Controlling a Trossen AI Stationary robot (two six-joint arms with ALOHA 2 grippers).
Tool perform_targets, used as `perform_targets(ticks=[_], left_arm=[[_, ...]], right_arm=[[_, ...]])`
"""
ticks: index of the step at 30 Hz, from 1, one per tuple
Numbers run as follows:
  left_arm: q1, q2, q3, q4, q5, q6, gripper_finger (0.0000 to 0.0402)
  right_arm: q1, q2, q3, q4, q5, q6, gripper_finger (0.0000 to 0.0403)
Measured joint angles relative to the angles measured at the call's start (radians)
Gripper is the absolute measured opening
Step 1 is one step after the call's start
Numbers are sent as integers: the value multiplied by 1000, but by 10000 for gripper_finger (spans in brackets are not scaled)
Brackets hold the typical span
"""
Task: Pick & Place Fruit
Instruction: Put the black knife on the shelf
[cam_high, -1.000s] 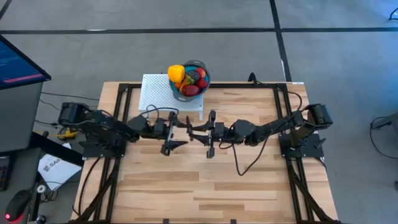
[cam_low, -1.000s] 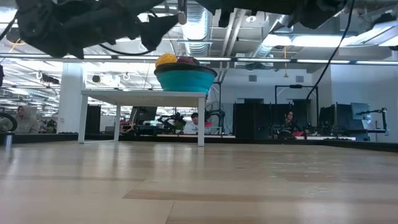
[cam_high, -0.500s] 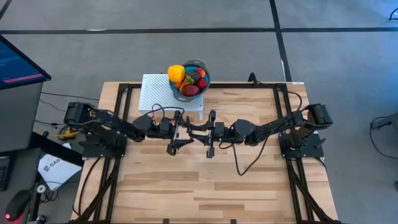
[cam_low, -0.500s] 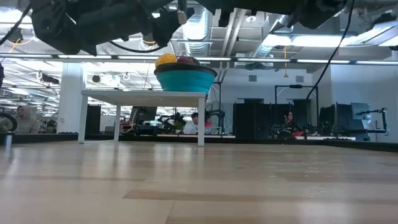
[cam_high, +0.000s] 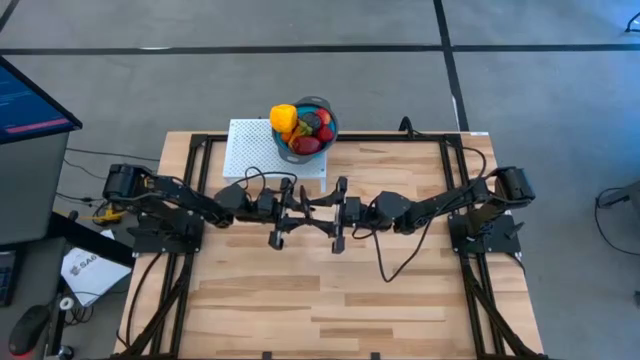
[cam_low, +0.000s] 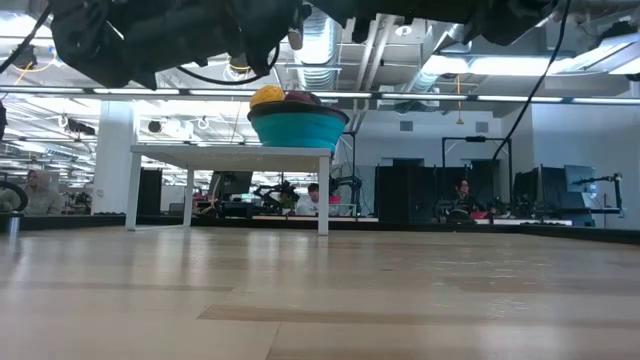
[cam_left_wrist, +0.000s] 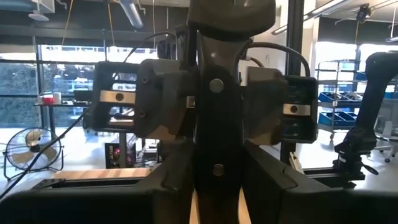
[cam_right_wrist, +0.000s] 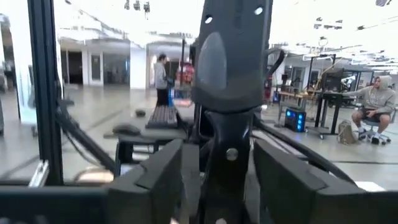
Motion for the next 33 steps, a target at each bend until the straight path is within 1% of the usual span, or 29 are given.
perform_targets(ticks=[2, 3, 6, 8, 11, 13, 15, 17, 20, 22, 25, 28, 31, 33], left_arm=[[0, 0, 0, -14, -4, 0, 92], [0, 0, 0, -24, -18, 0, 92], [0, 0, 0, -56, -59, 0, 93], [0, -1, 0, -87, -85, 1, 104], [0, -8, 0, -150, -146, 1, 114], [0, -28, 0, -212, -194, 1, 107], [-3, -66, 0, -315, -238, 1, 96], [-17, -124, -1, -431, -289, 1, 94], [-74, -242, -1, -639, -415, 1, 97], [-131, -338, -1, -782, -533, 1, 106], [-227, -493, -1, -977, -764, -20, 108], [-289, -647, -1, -1145, -969, -91, 98], [-294, -775, 0, -1278, -1095, -182, 96], [-276, -832, 3, -1320, -1154, -221, 99]], right_arm=[[3, -23, 0, -67, 2, -6, 217], [2, -43, 0, -128, 5, 1, 233], [-5, -120, 0, -382, 6, 65, 273], [-7, -173, 0, -543, 6, 119, 290], [-5, -265, 0, -743, 14, 173, 302], [3, -323, 0, -878, 35, 207, 303], [14, -371, 0, -1008, 73, 240, 303], [29, -406, 0, -1118, 123, 278, 302], [55, -416, -1, -1233, 219, 336, 302], [74, -406, -25, -1242, 286, 358, 302], [95, -370, -91, -1200, 368, 382, 302], [98, -317, -150, -1100, 412, 405, 302], [93, -259, -183, -1015, 427, 420, 302], [86, -229, -198, -966, 428, 421, 302]])
